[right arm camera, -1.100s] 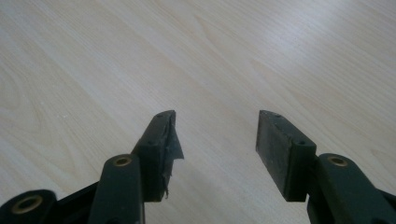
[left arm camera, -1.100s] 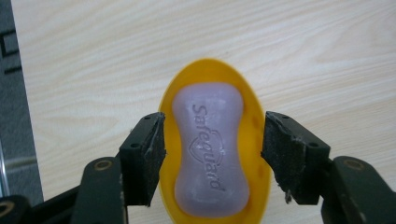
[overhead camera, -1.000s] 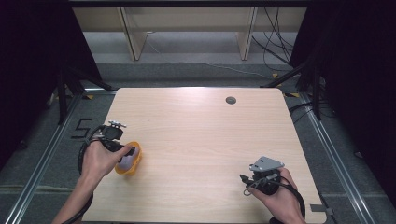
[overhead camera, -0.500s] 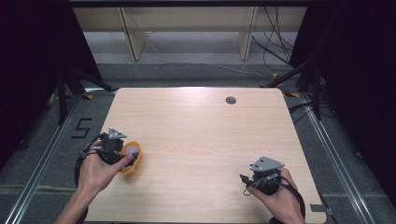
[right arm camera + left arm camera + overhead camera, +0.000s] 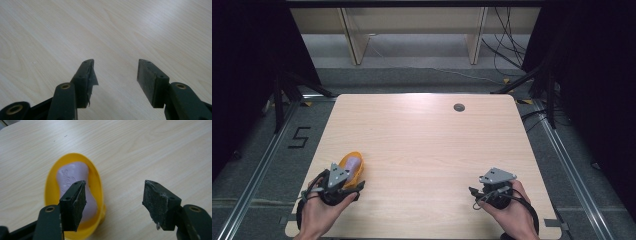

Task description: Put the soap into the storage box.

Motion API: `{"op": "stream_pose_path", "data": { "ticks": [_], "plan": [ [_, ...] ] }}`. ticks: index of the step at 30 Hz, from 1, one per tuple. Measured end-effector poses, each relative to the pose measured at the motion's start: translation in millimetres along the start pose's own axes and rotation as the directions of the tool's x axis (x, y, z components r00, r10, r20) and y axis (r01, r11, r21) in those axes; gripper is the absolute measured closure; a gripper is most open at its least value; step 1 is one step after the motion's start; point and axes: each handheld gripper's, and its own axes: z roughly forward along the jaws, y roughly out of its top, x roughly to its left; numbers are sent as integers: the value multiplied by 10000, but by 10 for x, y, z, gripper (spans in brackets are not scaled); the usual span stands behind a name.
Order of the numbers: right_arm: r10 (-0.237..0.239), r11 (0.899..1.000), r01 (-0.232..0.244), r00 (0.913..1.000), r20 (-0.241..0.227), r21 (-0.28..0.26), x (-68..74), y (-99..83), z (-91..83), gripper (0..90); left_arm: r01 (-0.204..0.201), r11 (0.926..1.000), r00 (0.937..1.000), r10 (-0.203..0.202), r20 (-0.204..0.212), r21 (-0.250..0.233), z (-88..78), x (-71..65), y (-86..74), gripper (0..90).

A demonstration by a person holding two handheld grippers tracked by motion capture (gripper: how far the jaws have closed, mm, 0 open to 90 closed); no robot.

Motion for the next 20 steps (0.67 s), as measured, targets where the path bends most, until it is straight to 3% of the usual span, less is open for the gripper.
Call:
{"op": "stream_pose_path", "data": {
  "ticks": [3, 5, 6, 8, 9, 11, 12, 13, 16, 19, 20],
  "plan": [
    [-25, 10000, 25, 10000, -39, 15, -3, -3, 3, 482, 180, 9994, 9996, -174, 217, -294, 13, -91, -121, 347],
    [-12, 10000, 12, 10000, -45, -5, -2, -3, 3, 481, -27, 9998, 9987, 39, 511, -221, 17, -164, -172, 353],
    [-78, 10000, 78, 10000, -35, -46, -6, -1, 4, 481, -606, 9981, 9956, 601, 725, 61, 12, -176, -180, 353],
    [54, 10000, -54, 10000, -65, -8, 1, 0, 6, 481, -652, 9978, 9917, 635, 1114, 111, 63, -259, -195, 351],
    [44, 10000, -44, 10000, -38, -11, 0, 1, 7, 481, -1071, 9935, 9865, 1012, 1286, 396, 70, -266, -192, 350],
    [54, 10000, -54, 10000, -31, -31, -1, 3, 9, 481, -1059, 9940, 9827, 1001, 1556, 290, 117, -312, -196, 351],
    [40, 10000, -40, 10000, -19, -2, -2, 4, 3, 481, -870, 9960, 9831, 826, 1634, 196, 133, -334, -198, 351],
    [-106, 9999, 106, 9999, 24, -92, -13, 4, 8, 481, -1015, 9947, 9816, 974, 1645, 169, 142, -331, -194, 351],
    [56, 10000, -56, 10000, -32, -27, -8, -2, 9, 481, -991, 9946, 9789, 919, 1825, 308, 148, -321, -201, 351],
    [65, 10000, -65, 10000, -46, -11, -19, 0, 10, 481, -547, 9984, 9841, 514, 1702, 151, 176, -318, -223, 353],
    [76, 10000, -76, 10000, -51, -12, -20, 0, 11, 481, -580, 9980, 9834, 530, 1735, 241, 169, -309, -220, 354]
  ]
}}
